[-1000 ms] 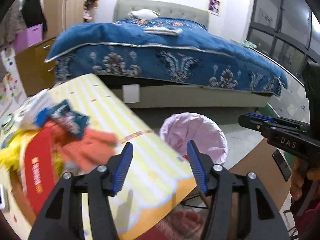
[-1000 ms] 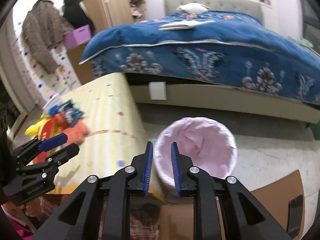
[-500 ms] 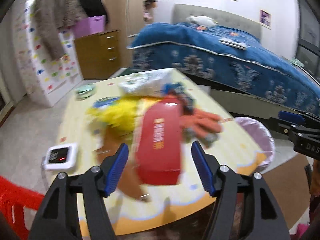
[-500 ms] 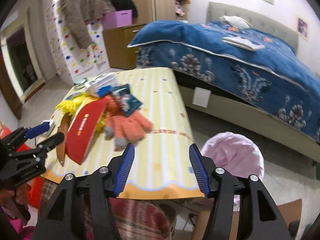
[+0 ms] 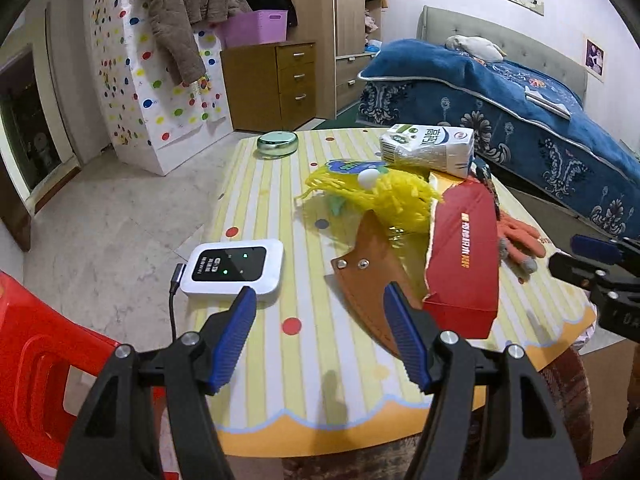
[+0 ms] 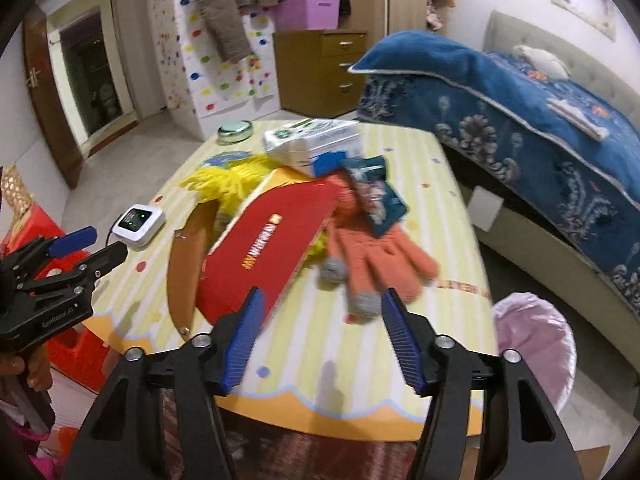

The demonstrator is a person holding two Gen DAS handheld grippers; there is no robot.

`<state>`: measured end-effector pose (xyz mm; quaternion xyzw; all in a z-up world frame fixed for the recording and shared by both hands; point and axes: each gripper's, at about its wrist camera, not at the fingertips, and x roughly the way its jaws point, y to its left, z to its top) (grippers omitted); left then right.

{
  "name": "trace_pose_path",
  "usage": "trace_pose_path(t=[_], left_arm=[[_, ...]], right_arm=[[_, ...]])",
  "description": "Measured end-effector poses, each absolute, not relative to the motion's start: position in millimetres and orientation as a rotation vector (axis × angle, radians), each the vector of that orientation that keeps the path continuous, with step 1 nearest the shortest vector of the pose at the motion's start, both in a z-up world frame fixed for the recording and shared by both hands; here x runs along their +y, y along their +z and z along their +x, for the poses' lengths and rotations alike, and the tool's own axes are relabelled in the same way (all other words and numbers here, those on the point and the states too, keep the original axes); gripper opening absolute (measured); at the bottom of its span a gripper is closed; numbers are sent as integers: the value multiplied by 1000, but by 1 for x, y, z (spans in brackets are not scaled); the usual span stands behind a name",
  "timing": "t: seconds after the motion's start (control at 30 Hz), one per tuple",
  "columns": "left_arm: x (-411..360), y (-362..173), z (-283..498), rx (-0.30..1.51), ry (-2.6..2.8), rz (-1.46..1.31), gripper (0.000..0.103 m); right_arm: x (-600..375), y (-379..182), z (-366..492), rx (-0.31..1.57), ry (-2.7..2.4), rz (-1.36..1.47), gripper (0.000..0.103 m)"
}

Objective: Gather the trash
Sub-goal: 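Move both tools back over the table, then grasp the brown leather sheath with the left tool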

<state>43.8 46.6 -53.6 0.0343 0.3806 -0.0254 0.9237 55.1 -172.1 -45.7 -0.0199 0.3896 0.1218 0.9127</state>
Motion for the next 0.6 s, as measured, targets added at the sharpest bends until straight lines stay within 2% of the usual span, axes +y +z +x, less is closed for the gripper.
trace_pose_path(t=[0.13,0.2,0.27,0.3,0.43,0.53,0.6], left_arm=[[48,-57,46,785,-48,76,66],[51,-59,48,790,-44,71,66],[53,-60,50,792,-40,72,66],[53,-61,51,793,-38,74,66],[59,-63,56,797,-39,64,66],[64,-65,58,800,-27,55,66],[68,-66,60,803,-21,51,66]], right_arm=[[-155,-53,68,829,267,-57,60],[-148,-57,75,845,265,-66,69],[-142,-61,81,855,263,-71,71],[-138,-63,84,856,258,-74,77],[-120,-63,92,837,248,-100,79],[-108,-63,101,829,230,-105,86],[-101,-64,107,827,198,-109,87]])
